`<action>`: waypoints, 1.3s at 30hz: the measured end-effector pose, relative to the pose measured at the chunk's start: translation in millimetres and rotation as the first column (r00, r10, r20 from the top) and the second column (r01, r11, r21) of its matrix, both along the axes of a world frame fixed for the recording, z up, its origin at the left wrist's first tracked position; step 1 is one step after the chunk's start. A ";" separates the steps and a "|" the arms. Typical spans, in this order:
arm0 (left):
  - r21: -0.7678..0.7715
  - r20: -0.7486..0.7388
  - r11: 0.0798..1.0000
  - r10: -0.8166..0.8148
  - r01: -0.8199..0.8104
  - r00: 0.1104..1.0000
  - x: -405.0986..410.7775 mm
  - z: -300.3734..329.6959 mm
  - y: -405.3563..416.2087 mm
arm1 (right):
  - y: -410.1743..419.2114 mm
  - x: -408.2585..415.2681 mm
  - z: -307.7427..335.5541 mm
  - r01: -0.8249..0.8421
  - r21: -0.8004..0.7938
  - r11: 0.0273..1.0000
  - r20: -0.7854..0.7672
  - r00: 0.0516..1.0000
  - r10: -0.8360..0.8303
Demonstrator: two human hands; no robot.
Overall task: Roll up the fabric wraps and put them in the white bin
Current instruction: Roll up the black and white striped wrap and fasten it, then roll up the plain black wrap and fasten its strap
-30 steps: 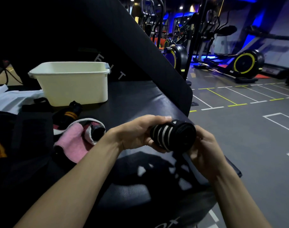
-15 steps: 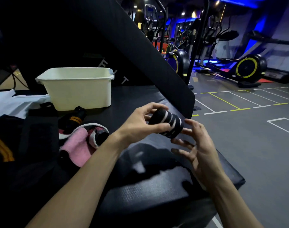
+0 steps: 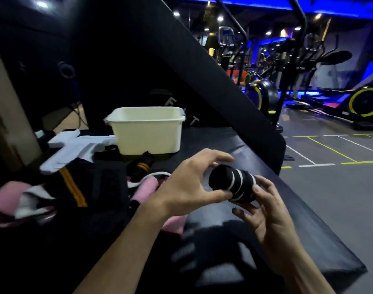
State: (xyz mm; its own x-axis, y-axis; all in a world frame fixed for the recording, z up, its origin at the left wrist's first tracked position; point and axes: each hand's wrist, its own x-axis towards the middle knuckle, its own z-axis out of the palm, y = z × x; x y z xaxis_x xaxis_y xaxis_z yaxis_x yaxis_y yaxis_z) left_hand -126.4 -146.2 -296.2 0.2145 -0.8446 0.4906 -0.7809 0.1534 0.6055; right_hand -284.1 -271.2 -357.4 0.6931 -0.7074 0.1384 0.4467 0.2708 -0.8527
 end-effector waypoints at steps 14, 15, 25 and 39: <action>0.340 0.364 0.625 0.602 -0.703 0.711 90.5 -10.7 154.1 | 11.8 115.7 43.3 0.109 -0.604 0.790 -0.228 0.926 -0.302; 0.364 0.365 0.618 0.593 -0.697 0.717 93.6 -13.4 155.8 | 4.8 139.0 49.4 0.058 -0.711 0.701 -0.264 0.902 -0.342; 0.332 0.139 0.586 0.745 -0.739 0.652 118.7 -23.2 170.4 | -3.4 275.4 62.8 -0.354 -0.868 0.349 -0.496 0.662 -0.561; 0.009 -0.203 0.789 0.603 -0.615 0.771 118.4 -18.6 148.3 | 37.3 244.7 74.3 -0.395 -0.863 0.316 -0.479 0.839 -0.260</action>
